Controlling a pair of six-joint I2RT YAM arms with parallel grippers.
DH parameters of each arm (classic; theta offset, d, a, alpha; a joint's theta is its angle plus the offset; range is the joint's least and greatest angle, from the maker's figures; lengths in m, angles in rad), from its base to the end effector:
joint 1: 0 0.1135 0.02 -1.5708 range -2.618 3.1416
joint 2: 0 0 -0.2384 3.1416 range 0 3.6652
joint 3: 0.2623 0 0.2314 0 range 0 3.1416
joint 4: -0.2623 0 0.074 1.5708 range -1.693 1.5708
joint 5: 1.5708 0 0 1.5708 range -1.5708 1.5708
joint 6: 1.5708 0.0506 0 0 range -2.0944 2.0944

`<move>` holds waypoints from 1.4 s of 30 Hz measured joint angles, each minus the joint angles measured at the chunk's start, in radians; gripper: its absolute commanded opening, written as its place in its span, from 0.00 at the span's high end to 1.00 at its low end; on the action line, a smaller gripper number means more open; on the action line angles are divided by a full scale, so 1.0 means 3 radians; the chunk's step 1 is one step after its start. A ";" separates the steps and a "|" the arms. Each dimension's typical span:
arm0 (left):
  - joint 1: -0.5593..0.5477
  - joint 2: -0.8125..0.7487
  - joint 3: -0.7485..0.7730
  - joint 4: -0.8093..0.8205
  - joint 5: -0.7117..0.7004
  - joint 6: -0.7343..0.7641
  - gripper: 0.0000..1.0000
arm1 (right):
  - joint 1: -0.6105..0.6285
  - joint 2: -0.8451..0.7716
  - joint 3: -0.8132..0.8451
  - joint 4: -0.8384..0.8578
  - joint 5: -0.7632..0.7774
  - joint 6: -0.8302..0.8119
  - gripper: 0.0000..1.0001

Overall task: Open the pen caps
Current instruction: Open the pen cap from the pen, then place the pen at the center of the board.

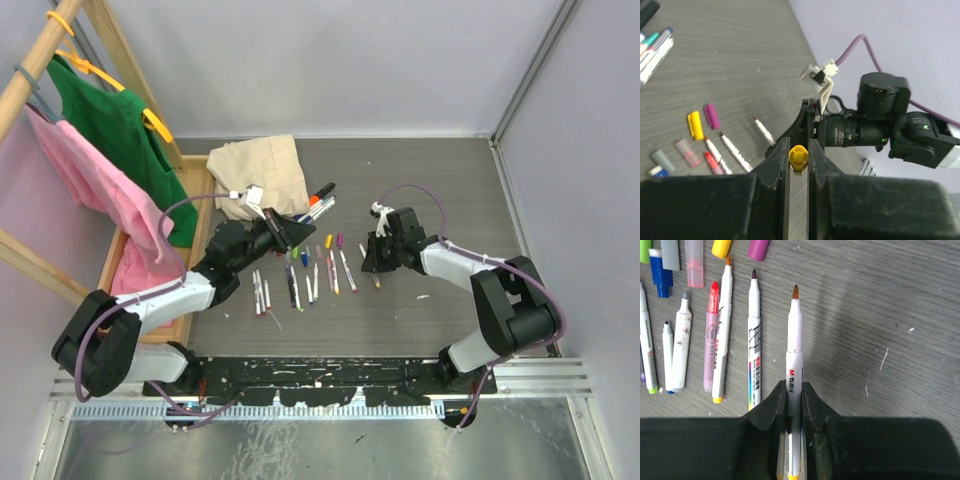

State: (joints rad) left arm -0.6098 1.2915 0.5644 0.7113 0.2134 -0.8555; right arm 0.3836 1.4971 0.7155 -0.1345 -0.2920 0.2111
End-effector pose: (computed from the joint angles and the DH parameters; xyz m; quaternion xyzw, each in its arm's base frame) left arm 0.2271 -0.1718 0.2370 -0.0127 0.7124 -0.5229 0.4678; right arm 0.2523 0.1175 0.1393 -0.1273 0.9293 0.2249 0.2638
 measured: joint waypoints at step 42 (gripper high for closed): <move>-0.0116 0.0109 -0.0221 -0.0243 -0.0186 -0.0104 1.00 | 0.0130 0.0364 0.0221 0.0072 0.0080 0.0183 0.68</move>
State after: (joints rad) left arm -0.6445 1.3243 0.4980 0.6384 0.1577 -0.8867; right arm 0.4225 1.6062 0.7818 -0.1127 -0.2680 0.2661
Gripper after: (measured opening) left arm 0.107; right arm 0.312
